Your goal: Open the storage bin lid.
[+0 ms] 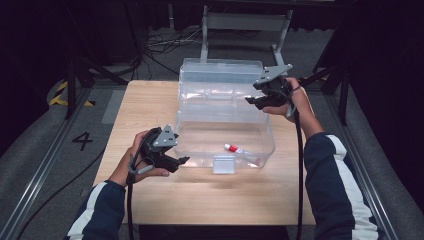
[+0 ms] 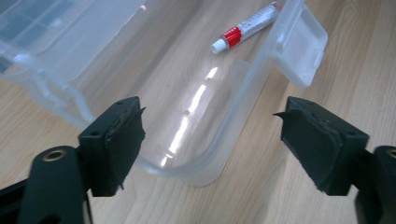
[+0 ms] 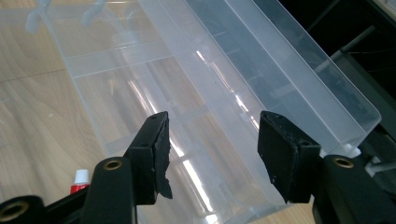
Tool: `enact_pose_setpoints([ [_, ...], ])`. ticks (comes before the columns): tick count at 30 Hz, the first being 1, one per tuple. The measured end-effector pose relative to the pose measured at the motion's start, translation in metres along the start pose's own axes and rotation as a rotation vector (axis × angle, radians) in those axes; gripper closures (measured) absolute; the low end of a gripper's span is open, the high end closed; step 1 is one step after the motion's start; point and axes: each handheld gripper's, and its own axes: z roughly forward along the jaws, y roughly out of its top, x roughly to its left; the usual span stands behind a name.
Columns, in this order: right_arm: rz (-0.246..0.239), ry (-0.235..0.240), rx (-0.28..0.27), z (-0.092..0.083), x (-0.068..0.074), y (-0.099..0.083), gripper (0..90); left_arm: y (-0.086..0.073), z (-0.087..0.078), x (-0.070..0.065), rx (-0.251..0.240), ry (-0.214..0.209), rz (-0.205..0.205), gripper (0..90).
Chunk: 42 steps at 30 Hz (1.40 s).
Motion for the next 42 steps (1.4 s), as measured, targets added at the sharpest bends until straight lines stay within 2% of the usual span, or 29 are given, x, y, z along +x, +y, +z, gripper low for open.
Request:
enact_pose_setpoints([
  [2, -0.001, -0.007, 0.018, 0.005, -0.003, 0.002, 46.0, 0.004, 0.006, -0.001, 0.009, -0.002, 0.015, 27.1],
  [3, -0.009, 0.002, 0.033, 0.011, -0.004, 0.002, 48.9, 0.007, 0.012, -0.002, 0.02, -0.032, 0.029, 35.1],
  [5, -0.015, 0.006, 0.039, 0.014, -0.005, 0.002, 50.1, 0.009, 0.014, -0.002, 0.029, -0.041, 0.043, 37.9],
  [7, -0.002, 0.03, 0.039, 0.018, -0.007, 0.002, 53.5, 0.013, 0.02, -0.003, 0.048, -0.044, 0.063, 42.9],
  [9, 0.005, 0.059, 0.036, 0.021, -0.008, 0.004, 54.9, 0.016, 0.024, -0.004, 0.073, -0.073, 0.09, 45.9],
  [11, -0.021, 0.044, 0.045, 0.023, -0.006, 0.008, 56.1, 0.018, 0.03, -0.004, 0.101, -0.08, 0.108, 46.9],
  [14, -0.034, 0.009, 0.008, 0.019, -0.002, 0.013, 51.0, 0.019, 0.037, -0.005, 0.138, -0.09, 0.124, 49.8],
  [15, -0.031, 0.006, 0.016, 0.02, -0.002, 0.014, 51.1, 0.02, 0.041, -0.004, 0.149, -0.093, 0.127, 50.5],
  [18, -0.025, -0.007, 0.068, 0.027, -0.006, 0.016, 51.6, 0.021, 0.048, -0.001, 0.146, -0.1, 0.089, 53.4],
  [19, -0.023, 0.001, 0.085, 0.03, -0.008, 0.016, 51.5, 0.021, 0.05, 0.0, 0.144, -0.108, 0.081, 55.5],
  [20, -0.02, 0.002, 0.095, 0.032, -0.01, 0.015, 52.0, 0.021, 0.054, 0.001, 0.148, -0.124, 0.08, 56.4],
  [22, -0.01, 0.001, 0.119, 0.038, -0.016, 0.014, 55.0, 0.022, 0.058, 0.0, 0.166, -0.127, 0.09, 58.9],
  [24, -0.009, 0.006, 0.117, 0.04, -0.018, 0.013, 60.0, 0.023, 0.062, 0.0, 0.183, -0.132, 0.099, 61.4],
  [26, -0.024, 0.023, 0.128, 0.046, -0.017, 0.012, 64.0, 0.024, 0.064, -0.002, 0.203, -0.145, 0.126, 66.0],
  [30, -0.084, 0.025, 0.133, 0.051, -0.011, 0.017, 66.8, 0.023, 0.067, -0.003, 0.221, -0.171, 0.137, 77.4],
  [32, -0.138, 0.016, 0.163, 0.053, -0.007, 0.023, 70.1, 0.024, 0.068, -0.004, 0.229, -0.163, 0.14, 77.2],
  [33, -0.148, 0.02, 0.168, 0.052, -0.006, 0.024, 71.0, 0.024, 0.068, -0.004, 0.232, -0.161, 0.138, 77.2],
  [35, -0.156, 0.034, 0.192, 0.052, -0.006, 0.029, 74.2, 0.024, 0.068, -0.004, 0.231, -0.16, 0.136, 77.2],
  [39, -0.141, 0.068, 0.21, 0.048, -0.006, 0.033, 77.5, 0.024, 0.068, -0.006, 0.225, -0.15, 0.137, 76.9],
  [42, -0.166, 0.071, 0.237, 0.047, -0.005, 0.036, 79.3, 0.024, 0.069, -0.005, 0.223, -0.152, 0.132, 76.4],
])
